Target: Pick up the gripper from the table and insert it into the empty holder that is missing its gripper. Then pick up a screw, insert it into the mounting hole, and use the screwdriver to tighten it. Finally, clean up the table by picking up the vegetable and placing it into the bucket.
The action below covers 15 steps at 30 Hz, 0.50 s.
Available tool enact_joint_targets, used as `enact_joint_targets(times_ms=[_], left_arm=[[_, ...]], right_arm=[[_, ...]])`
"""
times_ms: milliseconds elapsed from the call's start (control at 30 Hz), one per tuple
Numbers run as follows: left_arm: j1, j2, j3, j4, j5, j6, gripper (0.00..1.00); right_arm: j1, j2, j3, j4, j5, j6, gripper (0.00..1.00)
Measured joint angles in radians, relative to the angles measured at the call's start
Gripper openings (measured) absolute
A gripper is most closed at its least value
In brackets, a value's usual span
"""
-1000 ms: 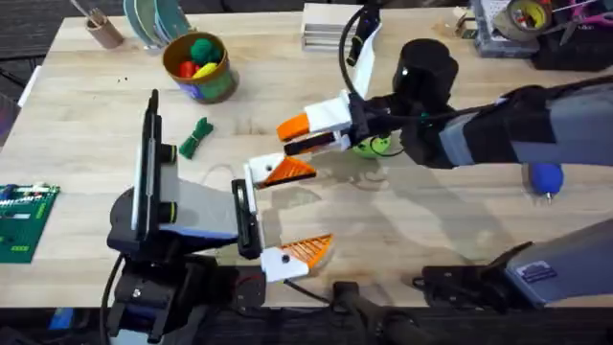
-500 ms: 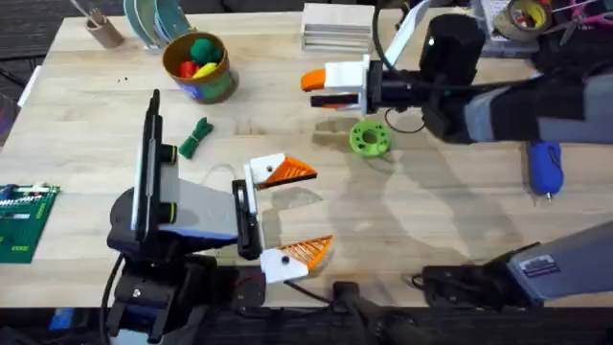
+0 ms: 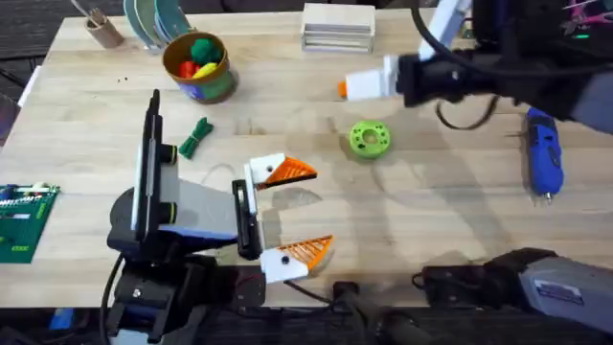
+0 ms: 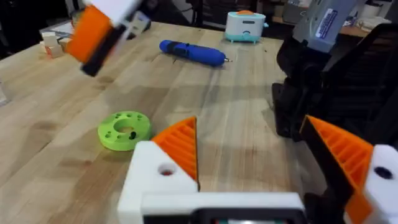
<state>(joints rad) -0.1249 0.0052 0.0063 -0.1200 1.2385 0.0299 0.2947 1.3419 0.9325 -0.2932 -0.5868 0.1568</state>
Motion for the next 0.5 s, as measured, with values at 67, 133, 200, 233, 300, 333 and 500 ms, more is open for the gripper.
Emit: enact_joint_targets(times_ms=[67,133,200,233,300,333,500], left_arm=[[0.0,0.0,0.0,0.0,0.0,0.0,0.993],[0.0,0.0,0.0,0.0,0.0,0.0,0.993],[0.0,0.0,0.0,0.0,0.0,0.0,0.993],[0.0,0.0,0.0,0.0,0.0,0.0,0.993],[0.0,0.0,0.0,0.0,0.0,0.0,0.992],[0.0,0.0,0.0,0.0,0.0,0.0,0.992],[0.0,0.0,0.0,0.0,0.0,0.0,0.993]], right_arm=[[0.009,-0.039,0.0,-0.102,0.071,-0.048,0.994],[0.02,-0.052,0.001,-0.183,0.13,-0.08,0.994],[0.032,-0.044,0.001,-0.23,0.169,-0.098,0.993],[0.038,-0.035,0.001,-0.238,0.182,-0.106,0.993],[0.046,-0.015,0.001,-0.237,0.199,-0.109,0.993],[0.049,-0.004,0.001,-0.237,0.204,-0.105,0.993],[0.068,0.035,0.001,-0.236,0.256,-0.106,0.993]])
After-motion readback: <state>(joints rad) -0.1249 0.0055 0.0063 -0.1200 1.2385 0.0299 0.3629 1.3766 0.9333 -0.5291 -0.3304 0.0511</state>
